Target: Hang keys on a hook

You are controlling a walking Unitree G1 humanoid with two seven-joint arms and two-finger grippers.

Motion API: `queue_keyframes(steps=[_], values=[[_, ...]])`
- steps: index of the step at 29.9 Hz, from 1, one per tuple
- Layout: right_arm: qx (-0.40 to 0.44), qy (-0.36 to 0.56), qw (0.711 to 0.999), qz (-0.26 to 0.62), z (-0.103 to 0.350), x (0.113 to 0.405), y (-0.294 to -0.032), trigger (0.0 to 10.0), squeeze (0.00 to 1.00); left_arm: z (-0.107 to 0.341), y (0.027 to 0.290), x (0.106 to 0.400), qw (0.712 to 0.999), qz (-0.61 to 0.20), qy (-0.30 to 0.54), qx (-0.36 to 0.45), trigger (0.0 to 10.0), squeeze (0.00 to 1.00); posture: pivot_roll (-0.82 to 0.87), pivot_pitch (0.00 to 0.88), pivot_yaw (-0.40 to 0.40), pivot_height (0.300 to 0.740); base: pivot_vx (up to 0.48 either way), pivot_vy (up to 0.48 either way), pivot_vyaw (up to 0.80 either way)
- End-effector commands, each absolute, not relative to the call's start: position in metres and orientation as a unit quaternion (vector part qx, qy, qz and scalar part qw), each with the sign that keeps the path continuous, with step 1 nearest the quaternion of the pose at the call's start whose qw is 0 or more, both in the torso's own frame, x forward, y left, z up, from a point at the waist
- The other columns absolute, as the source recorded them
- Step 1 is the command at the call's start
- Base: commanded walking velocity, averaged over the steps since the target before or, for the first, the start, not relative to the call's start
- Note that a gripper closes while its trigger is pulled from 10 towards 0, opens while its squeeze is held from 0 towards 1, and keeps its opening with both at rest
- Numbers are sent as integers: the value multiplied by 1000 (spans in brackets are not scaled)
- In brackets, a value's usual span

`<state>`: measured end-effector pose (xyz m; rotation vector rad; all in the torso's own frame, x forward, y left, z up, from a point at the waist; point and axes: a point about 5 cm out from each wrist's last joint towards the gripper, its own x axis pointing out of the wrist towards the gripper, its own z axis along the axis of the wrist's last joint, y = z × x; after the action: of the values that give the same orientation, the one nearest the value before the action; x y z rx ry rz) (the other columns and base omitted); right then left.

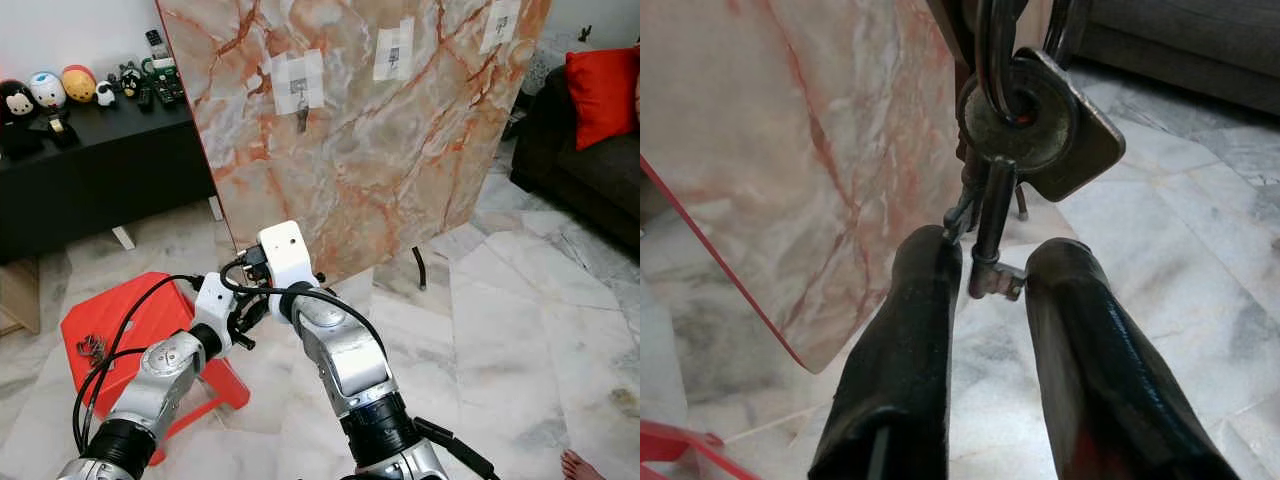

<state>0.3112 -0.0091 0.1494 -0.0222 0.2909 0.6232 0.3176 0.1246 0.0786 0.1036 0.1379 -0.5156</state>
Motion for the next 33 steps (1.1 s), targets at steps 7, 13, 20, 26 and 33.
queue_keyframes(steps=[7,13,20,26,33], values=[[-2,133,941,312,155,308,-4,10000,0,80,127,319,965,-249,69,54,0,0,77,76,-10,740,0,0,0],[-3,132,942,308,155,308,-6,10000,0,80,129,320,966,-244,69,57,0,0,78,77,-10,740,0,0,0],[-13,132,944,301,155,311,-14,10000,0,81,131,320,967,-239,65,55,0,0,79,77,-11,740,0,0,0],[-33,132,953,271,155,319,-37,10000,0,82,135,320,969,-234,63,54,0,0,77,78,-10,740,0,0,0],[-41,141,959,242,149,325,-58,10000,0,82,136,320,969,-235,62,52,0,0,79,79,-9,740,0,0,0]])
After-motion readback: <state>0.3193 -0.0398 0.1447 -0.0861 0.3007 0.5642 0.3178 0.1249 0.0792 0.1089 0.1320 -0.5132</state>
